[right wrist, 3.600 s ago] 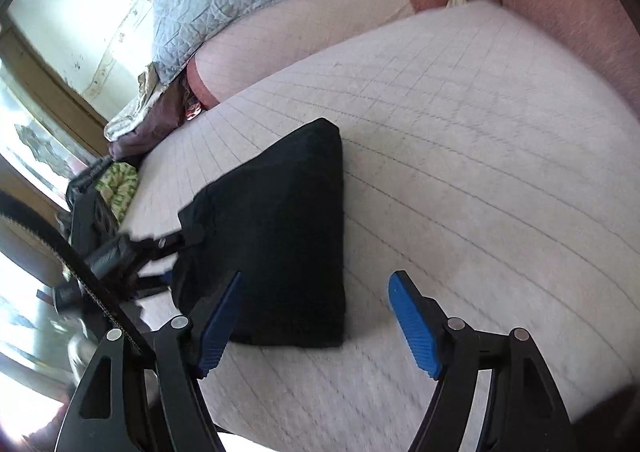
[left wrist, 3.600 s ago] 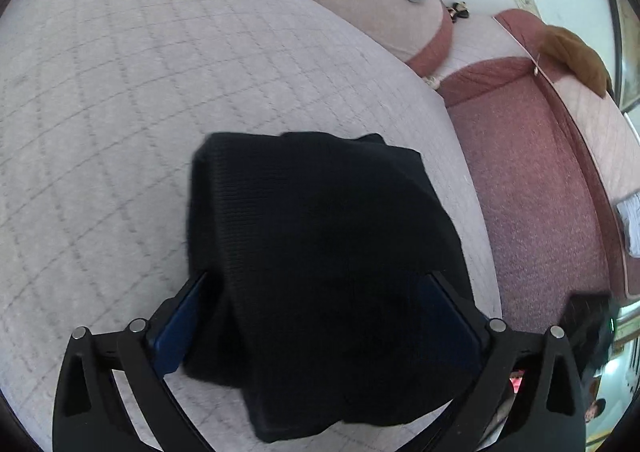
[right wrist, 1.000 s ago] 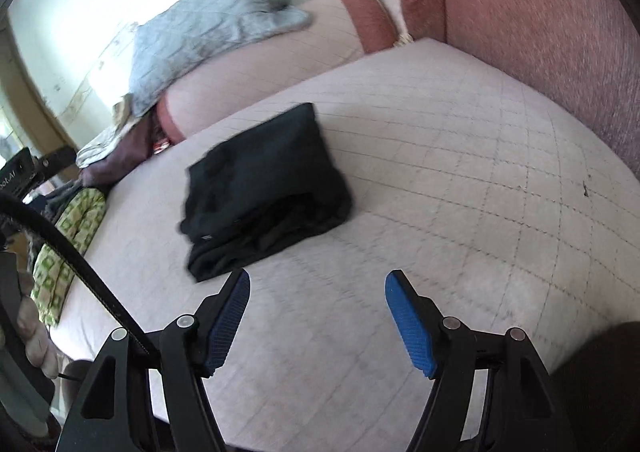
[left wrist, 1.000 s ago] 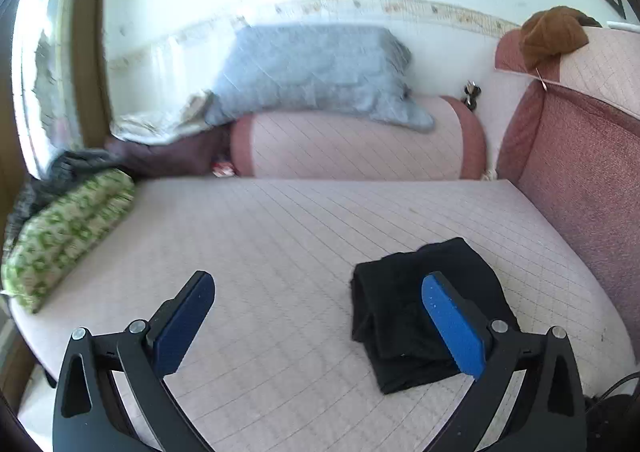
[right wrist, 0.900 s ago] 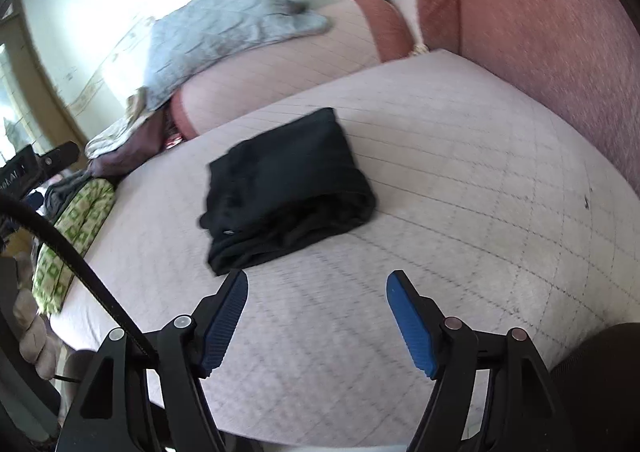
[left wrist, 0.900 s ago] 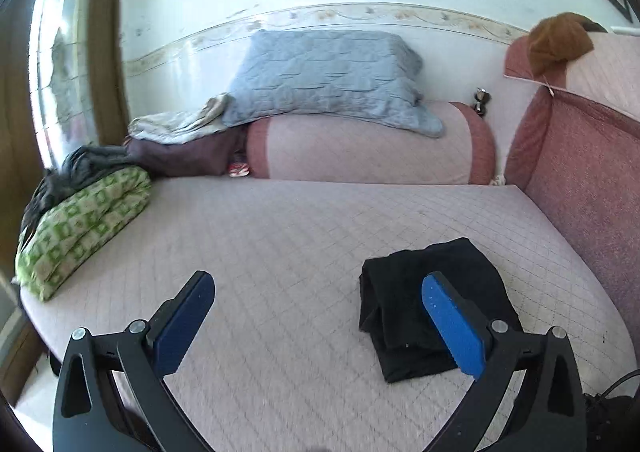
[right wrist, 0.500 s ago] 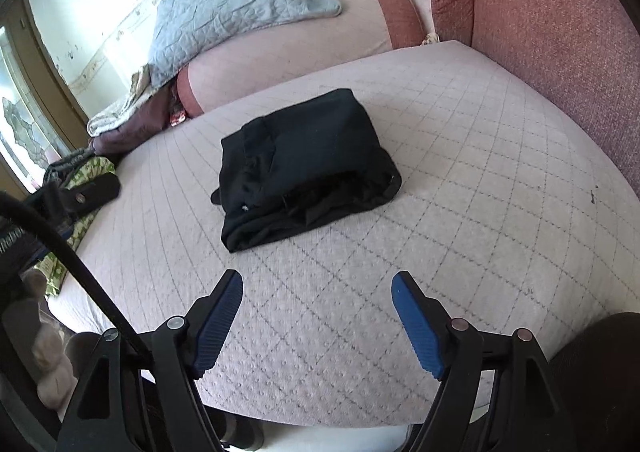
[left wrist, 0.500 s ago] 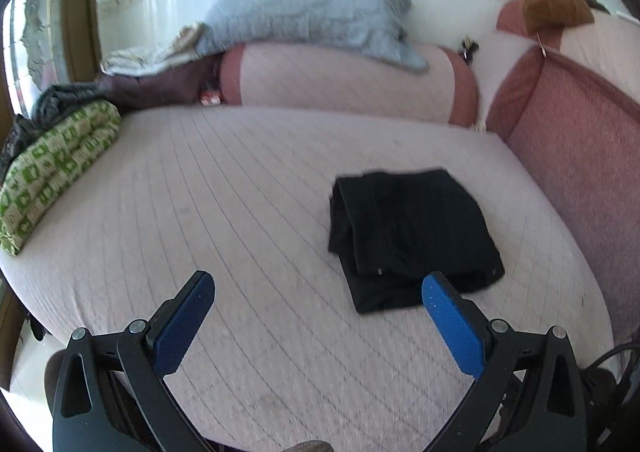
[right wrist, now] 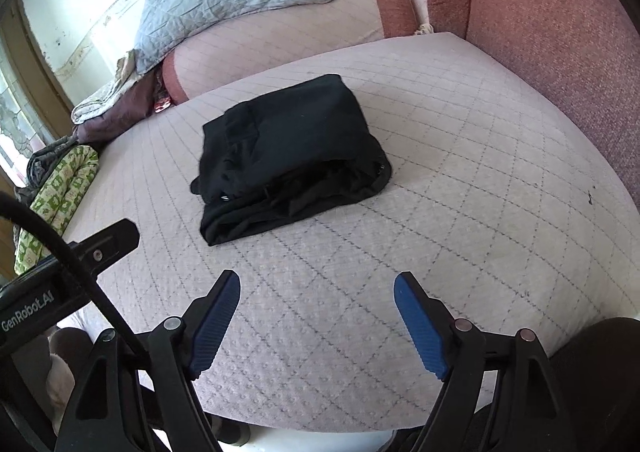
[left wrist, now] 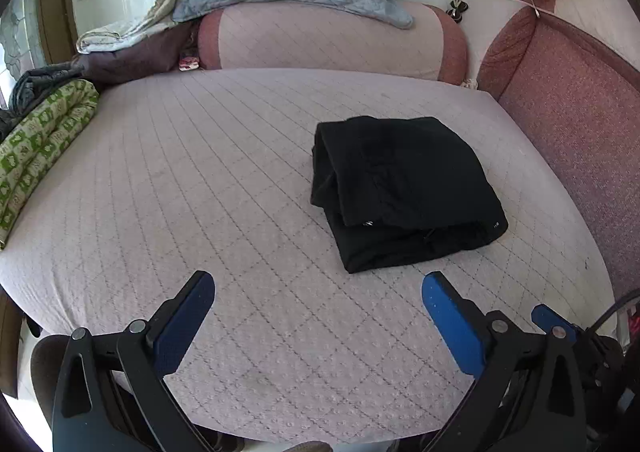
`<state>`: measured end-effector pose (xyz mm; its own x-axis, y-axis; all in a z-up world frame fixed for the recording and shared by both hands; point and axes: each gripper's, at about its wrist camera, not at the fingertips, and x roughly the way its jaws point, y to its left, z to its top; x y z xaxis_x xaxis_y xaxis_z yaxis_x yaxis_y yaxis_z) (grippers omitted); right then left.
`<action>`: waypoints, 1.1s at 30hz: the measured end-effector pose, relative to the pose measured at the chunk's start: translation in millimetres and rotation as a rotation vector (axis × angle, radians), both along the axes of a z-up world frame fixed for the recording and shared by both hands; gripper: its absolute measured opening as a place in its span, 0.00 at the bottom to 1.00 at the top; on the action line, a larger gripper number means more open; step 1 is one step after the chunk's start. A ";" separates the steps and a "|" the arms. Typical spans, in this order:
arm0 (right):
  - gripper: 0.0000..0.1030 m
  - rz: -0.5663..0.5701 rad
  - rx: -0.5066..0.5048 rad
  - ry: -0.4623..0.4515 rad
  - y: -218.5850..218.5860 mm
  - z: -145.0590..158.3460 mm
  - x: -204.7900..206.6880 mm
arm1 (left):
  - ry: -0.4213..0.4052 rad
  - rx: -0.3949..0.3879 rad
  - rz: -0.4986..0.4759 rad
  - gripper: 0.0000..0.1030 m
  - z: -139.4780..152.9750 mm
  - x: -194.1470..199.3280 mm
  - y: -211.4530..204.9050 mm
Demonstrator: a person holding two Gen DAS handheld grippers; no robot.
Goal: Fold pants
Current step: 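Grasp the folded pants edge with the left gripper while the right gripper grasps beside it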
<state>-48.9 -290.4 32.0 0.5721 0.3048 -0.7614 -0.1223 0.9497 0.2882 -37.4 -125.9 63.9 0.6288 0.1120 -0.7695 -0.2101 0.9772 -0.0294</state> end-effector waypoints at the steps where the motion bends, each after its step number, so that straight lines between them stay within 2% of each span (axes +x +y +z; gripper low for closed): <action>1: 0.82 -0.007 0.002 0.006 -2.3 -1.7 1.1 | 0.004 -0.002 -0.003 1.00 -1.1 0.6 -0.7; 22: 0.82 -0.016 0.022 0.073 -11.3 -22.8 13.5 | 0.080 -0.043 -0.023 1.00 -25.0 15.9 5.7; 25: 0.82 -0.026 0.034 0.062 -19.8 -15.5 21.9 | 0.103 -0.130 0.002 1.00 -30.2 30.1 27.0; 29: 0.84 -0.050 0.047 0.019 -38.5 5.2 48.5 | 0.093 -0.307 0.032 1.00 -36.6 62.9 61.3; 33: 0.86 -0.040 0.072 -0.008 -53.3 13.7 96.1 | 0.116 -0.394 0.077 1.00 -53.0 97.0 79.7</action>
<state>47.2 -343.7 45.7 0.5908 0.3353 -0.7338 -0.0867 0.9307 0.3553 59.6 -46.2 10.8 0.5365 -0.1620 -0.8282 -0.3065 0.8770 -0.3701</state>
